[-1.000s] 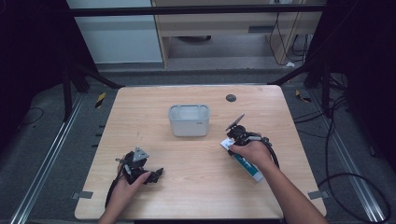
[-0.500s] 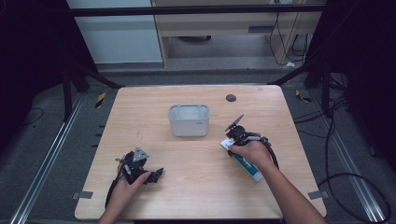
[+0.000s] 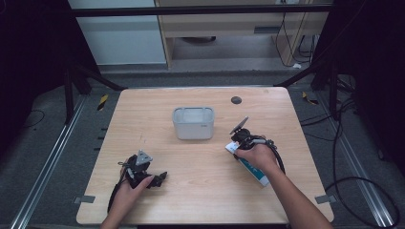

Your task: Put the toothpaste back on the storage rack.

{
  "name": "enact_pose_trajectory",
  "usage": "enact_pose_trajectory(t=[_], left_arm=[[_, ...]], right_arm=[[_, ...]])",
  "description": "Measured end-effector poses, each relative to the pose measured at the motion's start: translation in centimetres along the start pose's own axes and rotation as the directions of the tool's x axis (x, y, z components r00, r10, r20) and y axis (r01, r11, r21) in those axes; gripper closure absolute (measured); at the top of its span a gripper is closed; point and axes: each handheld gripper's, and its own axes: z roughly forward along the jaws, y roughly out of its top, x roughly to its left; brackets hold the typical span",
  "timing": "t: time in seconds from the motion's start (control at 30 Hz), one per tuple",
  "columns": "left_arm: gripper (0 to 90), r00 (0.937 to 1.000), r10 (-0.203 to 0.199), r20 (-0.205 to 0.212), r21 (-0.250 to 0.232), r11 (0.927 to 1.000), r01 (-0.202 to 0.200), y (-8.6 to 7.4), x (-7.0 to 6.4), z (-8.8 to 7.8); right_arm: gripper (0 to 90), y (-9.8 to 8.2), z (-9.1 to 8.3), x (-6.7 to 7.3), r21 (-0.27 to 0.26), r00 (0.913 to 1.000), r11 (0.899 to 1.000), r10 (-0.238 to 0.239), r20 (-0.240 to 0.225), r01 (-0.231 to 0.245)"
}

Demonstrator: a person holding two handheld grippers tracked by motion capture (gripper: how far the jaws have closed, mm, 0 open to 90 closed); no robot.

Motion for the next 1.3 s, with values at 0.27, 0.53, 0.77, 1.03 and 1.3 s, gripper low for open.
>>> enact_pose_trajectory(t=[0.27,0.53,0.77,1.03,1.3], left_arm=[[0.0,1.0,0.001,0.001,0.0,1.0,-0.001,0.0,0.0,0.0],[0.0,1.0,0.001,0.001,0.0,1.0,-0.001,0.0,0.0,0.0],[0.0,1.0,0.001,0.001,0.0,1.0,-0.001,0.0,0.0,0.0],[0.0,1.0,0.001,0.001,0.0,1.0,-0.001,0.0,0.0,0.0],[0.0,1.0,0.0,0.001,0.0,1.0,0.0,0.0,0.0,0.0]], right_arm=[[73.6,-0.1,-0.5,0.0,-0.004,1.0,1.0,0.007,0.001,-0.007],[79.3,-0.4,-1.4,0.0,-0.038,0.9997,0.999,0.024,-0.008,-0.024],[79.8,-0.1,-3.5,-0.2,-0.064,0.9999,0.998,0.012,-0.011,-0.013],[80.3,-0.2,-4.1,-0.4,-0.063,0.9999,0.998,0.01,-0.007,-0.011],[80.4,-0.2,-5.4,-0.5,-0.076,0.9999,0.997,-0.009,0.009,0.01]])
